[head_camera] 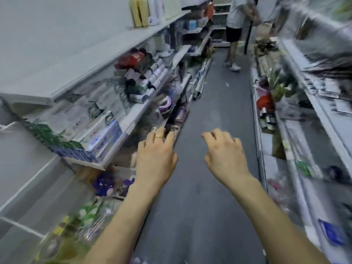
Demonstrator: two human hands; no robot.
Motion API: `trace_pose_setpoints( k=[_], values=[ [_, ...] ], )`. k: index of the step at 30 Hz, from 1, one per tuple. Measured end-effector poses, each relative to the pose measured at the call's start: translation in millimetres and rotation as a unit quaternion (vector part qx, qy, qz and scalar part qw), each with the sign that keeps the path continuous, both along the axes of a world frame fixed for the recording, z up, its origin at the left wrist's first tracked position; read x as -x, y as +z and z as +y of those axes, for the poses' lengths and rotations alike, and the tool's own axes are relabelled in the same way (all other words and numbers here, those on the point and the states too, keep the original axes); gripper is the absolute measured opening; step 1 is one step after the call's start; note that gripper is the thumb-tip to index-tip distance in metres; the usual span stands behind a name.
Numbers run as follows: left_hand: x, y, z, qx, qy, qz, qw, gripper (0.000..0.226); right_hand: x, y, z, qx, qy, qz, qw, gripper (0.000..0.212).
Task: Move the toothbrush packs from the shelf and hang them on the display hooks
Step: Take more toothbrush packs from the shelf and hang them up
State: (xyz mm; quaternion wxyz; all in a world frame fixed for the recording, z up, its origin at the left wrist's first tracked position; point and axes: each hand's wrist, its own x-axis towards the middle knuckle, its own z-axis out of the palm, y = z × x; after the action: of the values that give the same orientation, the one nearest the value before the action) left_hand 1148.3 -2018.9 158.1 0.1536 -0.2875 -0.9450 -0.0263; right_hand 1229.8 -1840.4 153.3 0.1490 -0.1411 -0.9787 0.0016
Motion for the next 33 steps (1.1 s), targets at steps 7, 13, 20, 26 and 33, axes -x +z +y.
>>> trace_pose_setpoints(
  k=[7, 13, 20, 26, 33],
  values=[
    [114.8, -29.4, 135.4, 0.012, -0.083, -0.009, 0.996, 0.053, 86.3, -29.7, 115.1, 0.025, -0.095, -0.016, 0.995, 0.042],
    [233.5, -37.3, 246.7, 0.004, -0.151, -0.042, 0.988, 0.049, 188.4, -23.0, 199.1, 0.046, -0.145, -0.019, 0.988, 0.045],
    [347.0, -35.6, 355.8, -0.007, -0.208, -0.051, 0.977, 0.047, 278.9, -14.8, 297.3, 0.049, -0.201, -0.013, 0.978, 0.042],
    [459.6, -48.7, 449.6, 0.002, -0.225, -0.05, 0.973, 0.051, 388.3, -23.4, 389.1, 0.044, -0.213, -0.015, 0.976, 0.043],
    [600.5, -34.3, 576.4, 0.028, -0.269, -0.018, 0.962, 0.049, 525.4, -20.8, 505.7, 0.053, -0.199, -0.03, 0.978, 0.046]
  ],
)
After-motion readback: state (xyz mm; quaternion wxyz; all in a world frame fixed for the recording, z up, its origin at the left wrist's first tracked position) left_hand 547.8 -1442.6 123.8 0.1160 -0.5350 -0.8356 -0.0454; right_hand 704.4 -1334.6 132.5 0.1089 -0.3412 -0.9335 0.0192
